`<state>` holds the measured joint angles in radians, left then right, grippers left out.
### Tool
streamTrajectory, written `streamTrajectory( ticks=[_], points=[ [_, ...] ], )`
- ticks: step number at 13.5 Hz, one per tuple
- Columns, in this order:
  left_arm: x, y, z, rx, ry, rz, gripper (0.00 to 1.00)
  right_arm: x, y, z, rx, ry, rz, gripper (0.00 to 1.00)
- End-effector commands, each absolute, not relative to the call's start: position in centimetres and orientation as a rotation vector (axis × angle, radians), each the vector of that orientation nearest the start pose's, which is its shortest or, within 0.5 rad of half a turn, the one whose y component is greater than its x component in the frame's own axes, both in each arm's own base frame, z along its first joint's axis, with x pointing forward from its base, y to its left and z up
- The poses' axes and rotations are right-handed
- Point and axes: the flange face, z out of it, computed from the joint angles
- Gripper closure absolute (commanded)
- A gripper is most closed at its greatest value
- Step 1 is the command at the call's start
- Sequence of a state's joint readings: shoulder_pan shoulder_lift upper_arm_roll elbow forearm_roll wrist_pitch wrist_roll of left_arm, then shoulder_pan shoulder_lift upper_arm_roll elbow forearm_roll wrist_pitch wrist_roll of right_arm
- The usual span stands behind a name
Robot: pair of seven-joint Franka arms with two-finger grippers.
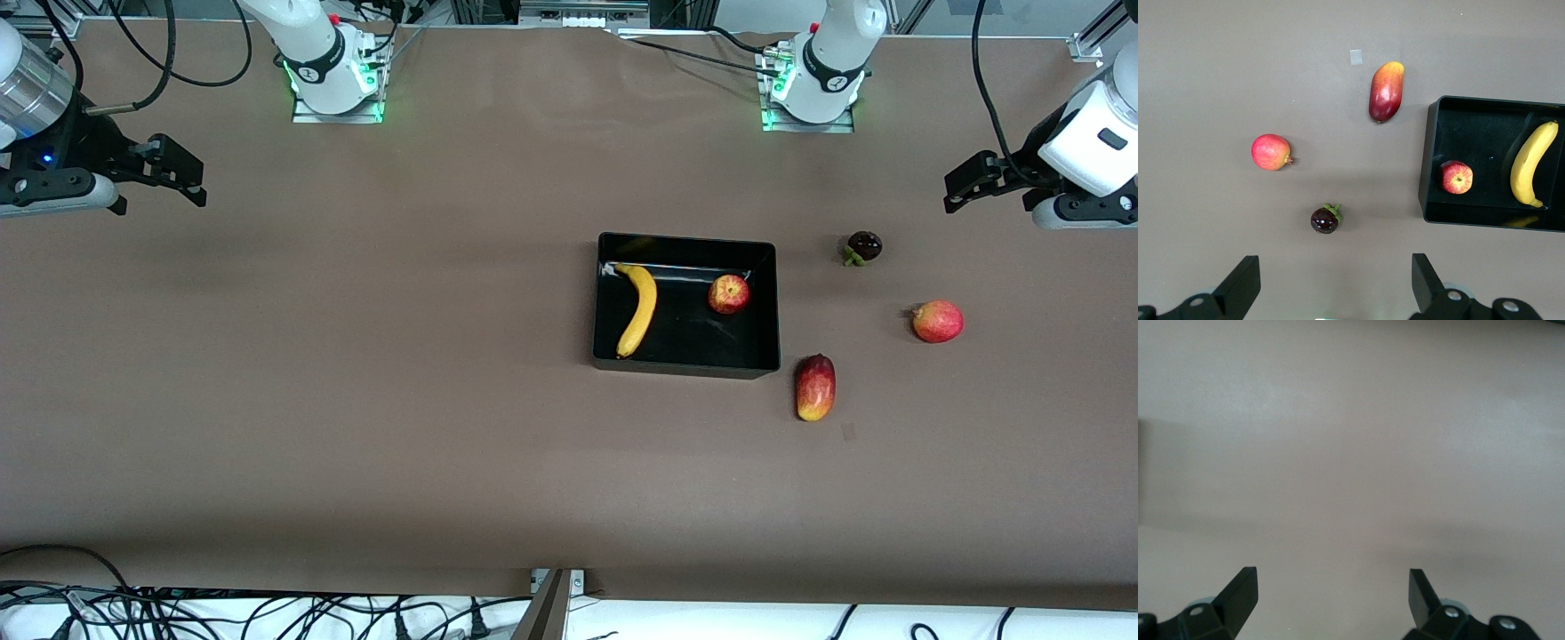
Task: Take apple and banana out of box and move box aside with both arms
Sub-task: 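Move the left gripper over the red apple inside the black box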
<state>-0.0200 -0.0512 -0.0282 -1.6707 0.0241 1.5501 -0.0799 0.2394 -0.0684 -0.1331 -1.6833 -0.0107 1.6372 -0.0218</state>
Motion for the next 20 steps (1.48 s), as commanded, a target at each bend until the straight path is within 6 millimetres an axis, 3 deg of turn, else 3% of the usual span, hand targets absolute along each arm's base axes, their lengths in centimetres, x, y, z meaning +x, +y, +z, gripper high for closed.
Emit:
streamTrajectory(
  ticks=[1,4,6,9,12,16,17,20],
  points=[
    [54.0,-3.0,60.7,-3.102,-0.003,0.128,0.0,53.8,5.2,62.0,-3.141,-0.221,-0.045,0.0],
    [54.6,-4.1,59.6,-3.103,0.021,0.156,0.0,53.9,5.2,62.1,-3.141,-0.219,-0.055,0.0],
    [55.3,-6.8,57.9,-3.141,0.072,0.202,0.0,53.9,5.3,62.0,-3.141,-0.221,-0.055,0.0],
    [56.1,-12.6,53.9,-3.131,0.256,0.301,0.0,54.0,5.3,62.0,-3.139,-0.221,-0.065,0.0],
    [56.7,-18.1,50.2,-3.125,0.457,0.255,0.0,54.0,5.2,62.0,-3.139,-0.218,-0.065,0.0],
    [57.5,-18.5,45.3,-3.016,1.071,0.152,0.0,54.0,5.2,62.0,-3.139,-0.218,-0.062,0.0],
    [57.5,-18.6,43.3,-2.982,1.177,0.126,0.0,54.0,5.2,62.0,-3.139,-0.218,-0.06,0.0],
    [55.8,-20.7,38.2,-2.864,1.465,0.058,0.0,54.0,5.0,62.0,-3.14,-0.214,-0.06,0.0]
  ],
)
